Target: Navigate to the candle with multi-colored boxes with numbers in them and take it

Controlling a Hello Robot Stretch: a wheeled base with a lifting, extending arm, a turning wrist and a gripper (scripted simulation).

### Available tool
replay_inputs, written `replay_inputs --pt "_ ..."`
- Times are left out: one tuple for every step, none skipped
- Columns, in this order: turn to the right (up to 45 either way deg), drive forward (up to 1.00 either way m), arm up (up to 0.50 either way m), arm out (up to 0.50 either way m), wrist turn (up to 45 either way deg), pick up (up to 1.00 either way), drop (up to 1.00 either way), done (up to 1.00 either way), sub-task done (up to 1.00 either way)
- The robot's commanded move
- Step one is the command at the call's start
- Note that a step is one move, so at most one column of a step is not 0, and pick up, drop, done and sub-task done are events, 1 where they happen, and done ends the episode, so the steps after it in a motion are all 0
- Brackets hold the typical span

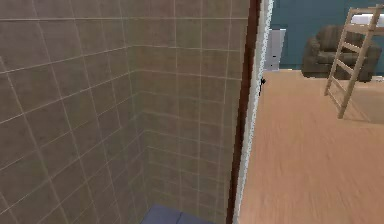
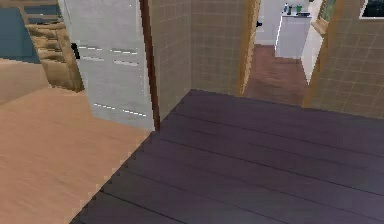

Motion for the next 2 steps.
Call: replay_inputs --pt "-12.0 0.0 0.0 0.0 0.0 0.0 0.0 0.0 0.0" --pt "-3.0 0.0 0.0 0.0 0.0 0.0 0.0 0.0 0.0"
